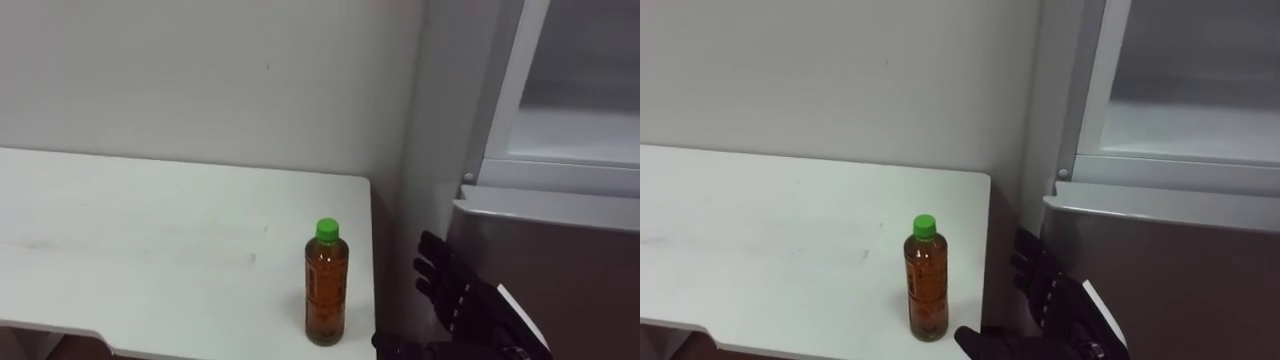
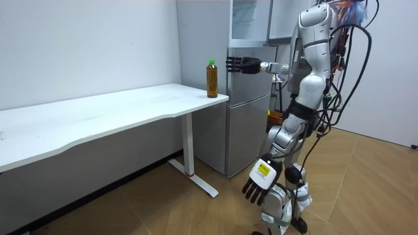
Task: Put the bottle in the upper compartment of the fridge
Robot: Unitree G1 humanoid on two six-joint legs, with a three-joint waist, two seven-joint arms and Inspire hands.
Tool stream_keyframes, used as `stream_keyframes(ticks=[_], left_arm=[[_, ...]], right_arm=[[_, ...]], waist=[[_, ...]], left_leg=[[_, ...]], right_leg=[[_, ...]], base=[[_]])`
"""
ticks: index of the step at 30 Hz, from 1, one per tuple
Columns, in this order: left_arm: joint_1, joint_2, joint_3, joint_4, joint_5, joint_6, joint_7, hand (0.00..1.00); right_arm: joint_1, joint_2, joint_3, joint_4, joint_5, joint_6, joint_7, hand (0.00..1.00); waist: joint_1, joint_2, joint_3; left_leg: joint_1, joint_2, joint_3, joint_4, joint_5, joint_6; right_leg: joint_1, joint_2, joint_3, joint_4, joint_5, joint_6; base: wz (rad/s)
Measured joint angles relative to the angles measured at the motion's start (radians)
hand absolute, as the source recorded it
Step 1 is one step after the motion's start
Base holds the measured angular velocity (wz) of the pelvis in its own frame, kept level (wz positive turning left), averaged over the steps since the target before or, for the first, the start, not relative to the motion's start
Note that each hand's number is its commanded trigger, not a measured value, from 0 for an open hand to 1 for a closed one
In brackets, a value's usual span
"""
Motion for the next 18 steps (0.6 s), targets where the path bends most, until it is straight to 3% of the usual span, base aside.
stream_keyframes(ticks=[13,15,18], left_arm=[[0.002,-0.001,-0.016,-0.001,0.002,0.012,0.027,0.00],[-0.002,-0.001,-0.018,-0.002,0.001,0.013,0.028,0.00],[-0.018,0.002,-0.020,-0.009,-0.004,0.015,0.031,0.00]], right_arm=[[-0.047,0.000,0.003,0.042,0.003,0.000,-0.054,0.00],[-0.064,-0.007,0.023,0.078,0.024,-0.001,-0.070,0.00],[-0.105,-0.007,0.042,0.152,0.041,-0.001,-0.105,0.00]], waist=[[0.009,0.007,-0.0016],[0.012,0.001,-0.0048],[0.013,-0.012,-0.0033]], left_leg=[[-0.032,-0.005,-0.032,0.025,0.002,0.002],[-0.047,-0.006,-0.032,0.028,0.004,0.005],[-0.070,-0.006,-0.034,0.038,0.006,0.007]], right_leg=[[-0.002,-0.002,-0.029,0.001,0.000,0.000],[-0.013,-0.004,-0.031,0.003,-0.001,0.000],[-0.026,-0.007,-0.044,0.004,0.000,0.000]], base=[[0.07],[0.06],[0.11]])
